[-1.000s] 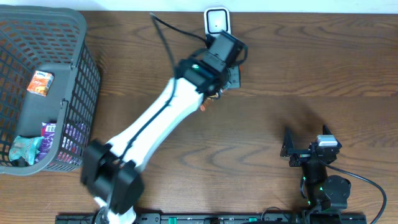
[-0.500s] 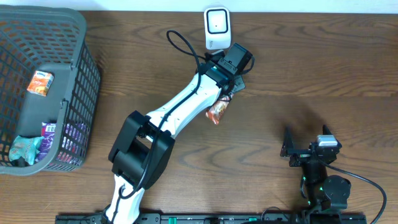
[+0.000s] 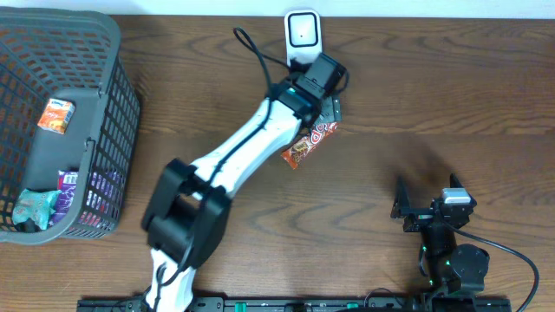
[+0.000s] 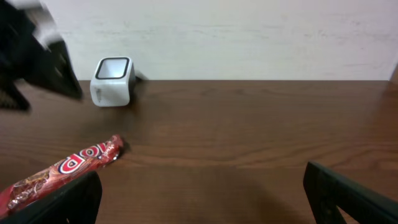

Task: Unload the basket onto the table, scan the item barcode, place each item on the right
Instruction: 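Reach into the basket and grasp the purple snack bag with left gripper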

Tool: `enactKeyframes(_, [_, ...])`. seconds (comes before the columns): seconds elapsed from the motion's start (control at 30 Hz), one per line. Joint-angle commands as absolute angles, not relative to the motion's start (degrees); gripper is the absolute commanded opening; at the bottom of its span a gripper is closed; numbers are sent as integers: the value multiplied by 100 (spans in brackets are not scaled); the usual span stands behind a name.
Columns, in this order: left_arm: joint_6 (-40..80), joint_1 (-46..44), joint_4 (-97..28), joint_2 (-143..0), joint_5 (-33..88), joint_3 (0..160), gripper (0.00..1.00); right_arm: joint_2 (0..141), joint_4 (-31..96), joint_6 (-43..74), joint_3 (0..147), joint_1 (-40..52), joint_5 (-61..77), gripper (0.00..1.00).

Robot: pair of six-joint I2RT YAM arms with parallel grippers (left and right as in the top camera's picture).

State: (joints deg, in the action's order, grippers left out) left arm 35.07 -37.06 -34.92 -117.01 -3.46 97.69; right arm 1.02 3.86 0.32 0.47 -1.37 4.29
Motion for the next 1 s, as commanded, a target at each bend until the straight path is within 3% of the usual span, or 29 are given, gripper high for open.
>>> enactKeyframes(0.0, [1555,-3389,-3503,-10444,-530,9894,91,82,397,-49,32,-220,443,99])
enactKeyframes(0.2, [1009,-2370,-3328,-8986,-1787,9894,100,82,397,-49,32,-220,443,99])
enactKeyframes(0.43, [1068,115,-3395,-8051,-1806,9891,100,82,397,-49,32,-220,443,99])
enactKeyframes(0.47, [1081,819,-3715,-8034,-1806,9891,100,82,397,-49,32,-220,443,99])
enactKeyframes(0.57, [1083,1614,-4407,-8182,-1806,9843,100,82,397,-49,32,-220,443,99])
enactKeyframes(0.77, [2078,2386,-5511,-8759,-1321,9598,99,82,397,-49,32,-220,443,99])
enactKeyframes(0.97, [2290,2624,-5981,-9535,-950,9583,99,82,397,-49,32,-220,445,99])
